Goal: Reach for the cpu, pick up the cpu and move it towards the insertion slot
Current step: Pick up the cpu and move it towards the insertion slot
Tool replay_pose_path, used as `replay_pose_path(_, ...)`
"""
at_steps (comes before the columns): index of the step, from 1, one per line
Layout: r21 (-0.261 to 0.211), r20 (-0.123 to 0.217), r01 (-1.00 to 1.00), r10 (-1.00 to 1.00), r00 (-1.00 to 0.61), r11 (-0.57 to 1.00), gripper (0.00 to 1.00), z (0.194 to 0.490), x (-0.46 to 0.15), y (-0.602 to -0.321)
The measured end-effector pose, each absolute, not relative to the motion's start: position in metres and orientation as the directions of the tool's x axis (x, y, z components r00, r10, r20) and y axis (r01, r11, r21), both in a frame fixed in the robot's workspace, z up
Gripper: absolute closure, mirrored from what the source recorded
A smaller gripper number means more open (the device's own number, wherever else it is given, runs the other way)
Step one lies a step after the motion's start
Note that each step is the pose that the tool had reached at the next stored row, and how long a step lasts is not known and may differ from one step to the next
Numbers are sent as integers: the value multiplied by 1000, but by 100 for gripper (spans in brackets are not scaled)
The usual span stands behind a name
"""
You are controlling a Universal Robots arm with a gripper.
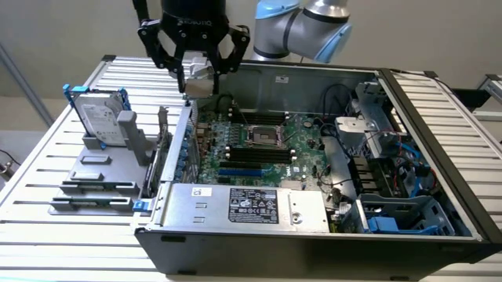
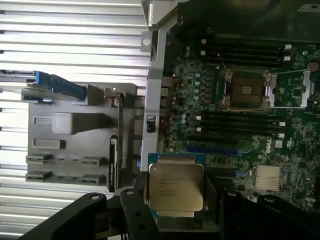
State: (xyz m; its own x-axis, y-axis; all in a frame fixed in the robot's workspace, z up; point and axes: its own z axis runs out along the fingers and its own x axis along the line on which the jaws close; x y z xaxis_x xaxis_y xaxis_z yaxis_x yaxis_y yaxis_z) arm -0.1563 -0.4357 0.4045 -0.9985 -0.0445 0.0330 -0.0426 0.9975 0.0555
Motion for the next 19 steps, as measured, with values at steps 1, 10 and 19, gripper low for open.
replay_pose_path(1, 56, 33, -43, -45, -998, 998, 45, 404, -152, -436)
replay_pose_path(10, 55, 33, -43, -44, -998, 998, 45, 401, -111, -429)
replay_pose_path(19, 53, 33, -43, -44, -998, 998, 45, 390, -77, -405)
